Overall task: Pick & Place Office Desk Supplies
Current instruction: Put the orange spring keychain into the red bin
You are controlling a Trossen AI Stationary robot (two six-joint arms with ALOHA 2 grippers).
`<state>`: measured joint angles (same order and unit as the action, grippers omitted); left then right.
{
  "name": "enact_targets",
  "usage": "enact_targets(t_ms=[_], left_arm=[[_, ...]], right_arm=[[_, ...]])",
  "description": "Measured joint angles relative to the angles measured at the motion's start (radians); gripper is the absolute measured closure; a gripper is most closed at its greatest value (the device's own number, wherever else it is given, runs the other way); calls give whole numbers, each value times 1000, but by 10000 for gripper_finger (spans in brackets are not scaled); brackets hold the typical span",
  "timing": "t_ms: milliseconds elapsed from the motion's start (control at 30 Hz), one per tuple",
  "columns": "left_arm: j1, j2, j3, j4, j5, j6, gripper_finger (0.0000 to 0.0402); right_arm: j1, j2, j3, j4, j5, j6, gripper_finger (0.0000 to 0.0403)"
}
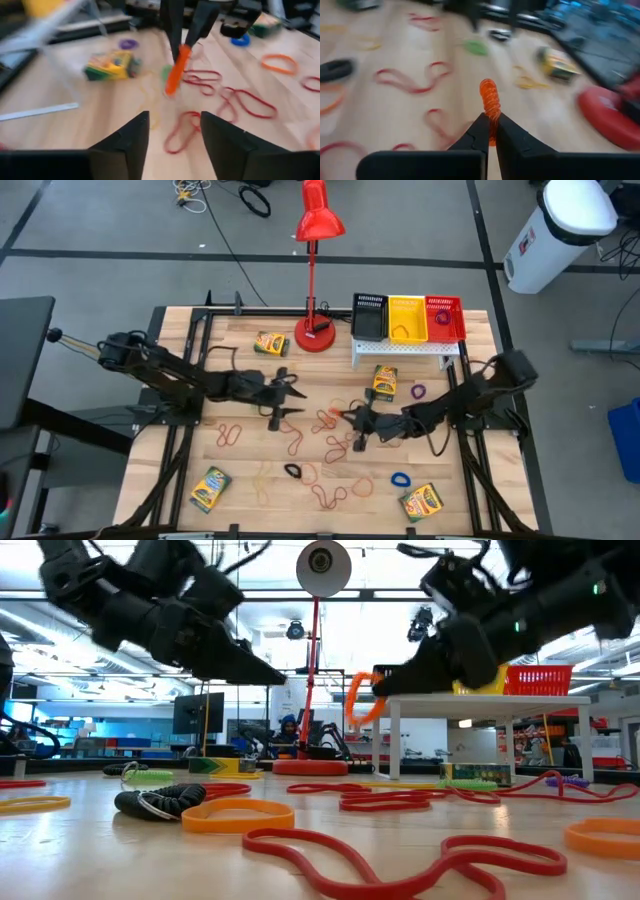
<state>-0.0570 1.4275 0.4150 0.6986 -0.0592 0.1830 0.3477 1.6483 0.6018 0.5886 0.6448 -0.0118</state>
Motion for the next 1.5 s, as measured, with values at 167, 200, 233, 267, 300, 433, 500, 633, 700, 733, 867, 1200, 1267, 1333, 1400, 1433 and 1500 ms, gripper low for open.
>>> enact_targets(t_ms=[167, 200, 233, 267, 300, 433, 500, 633, 700, 733, 867, 1200, 1267, 1333, 1400, 1433, 1500], left_arm=[[-1, 0, -110, 213, -97, -11, 265], [0, 1, -121, 224, -106, -17, 270], [0, 2, -129, 225, -109, -23, 273], [0, 3, -134, 223, -109, -28, 274], [-1, 3, -134, 222, -108, -34, 275], [0, 3, -132, 238, -106, -34, 276], [-1, 3, -132, 252, -105, -34, 276], [-1, 3, -132, 247, -105, -35, 276], [-1, 3, -132, 247, -105, -34, 276], [-1, 3, -132, 247, -105, -34, 276], [-1, 3, -132, 247, -105, -35, 276], [-1, 3, -132, 247, -105, -46, 276], [-2, 3, -132, 249, -105, -82, 276], [-2, 4, -132, 257, -95, -110, 276], [-3, 4, -131, 257, -91, -134, 276], [-3, 4, -131, 256, -90, -150, 276], [-2, 4, -131, 256, -91, -168, 276]], right_arm=[[0, -265, 13, -293, 169, 103, 385], [6, -322, 29, -357, 195, 116, 386], [9, -380, 50, -432, 223, 130, 386], [13, -437, 75, -528, 264, 151, 386], [13, -487, 106, -631, 304, 182, 385], [-32, -643, 258, -1075, 410, 332, 384], [-90, -697, 323, -1268, 412, 404, 386], [-266, -758, 395, -1506, 363, 495, 387], [-371, -773, 404, -1566, 304, 505, 387], [-429, -777, 405, -1588, 270, 505, 387], [-667, -779, 405, -1645, 151, 498, 387], [-1037, -743, 405, -1606, -55, 343, 386], [-1071, -722, 405, -1605, -86, 332, 380], [-1093, -699, 398, -1594, -120, 323, 365], [-1105, -677, 383, -1582, -148, 319, 343], [-1109, -666, 380, -1579, -148, 317, 330], [-1109, -648, 380, -1579, -125, 312, 304]])
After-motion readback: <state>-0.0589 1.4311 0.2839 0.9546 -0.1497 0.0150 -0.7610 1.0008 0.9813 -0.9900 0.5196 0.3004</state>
